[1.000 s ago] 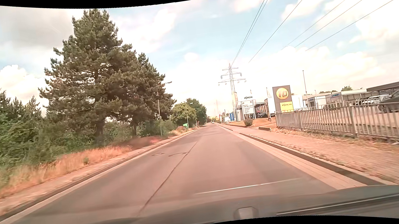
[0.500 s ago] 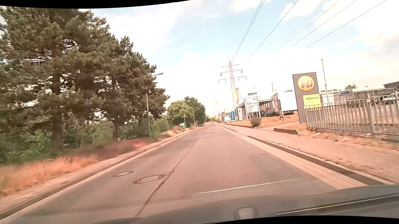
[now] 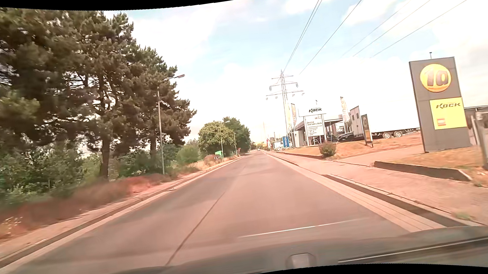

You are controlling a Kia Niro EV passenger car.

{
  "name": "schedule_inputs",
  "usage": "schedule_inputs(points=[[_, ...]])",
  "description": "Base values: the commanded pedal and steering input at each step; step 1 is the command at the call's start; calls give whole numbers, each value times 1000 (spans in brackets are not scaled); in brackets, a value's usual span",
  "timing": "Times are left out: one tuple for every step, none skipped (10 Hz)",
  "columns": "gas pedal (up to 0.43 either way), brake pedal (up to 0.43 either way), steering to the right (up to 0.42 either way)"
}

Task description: Follow the waypoints while adhering to traffic rules and regulations

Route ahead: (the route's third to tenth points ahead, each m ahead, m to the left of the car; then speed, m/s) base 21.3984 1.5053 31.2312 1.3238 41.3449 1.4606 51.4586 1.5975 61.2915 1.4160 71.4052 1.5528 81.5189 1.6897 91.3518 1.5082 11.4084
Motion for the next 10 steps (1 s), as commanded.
schedule_inputs(points=[[138,0,1],[138,0,0],[138,0,-1],[138,0,-1],[138,0,-1],[138,0,-1],[138,0,-1],[138,0,-1],[138,0,-1],[138,0,-1]])
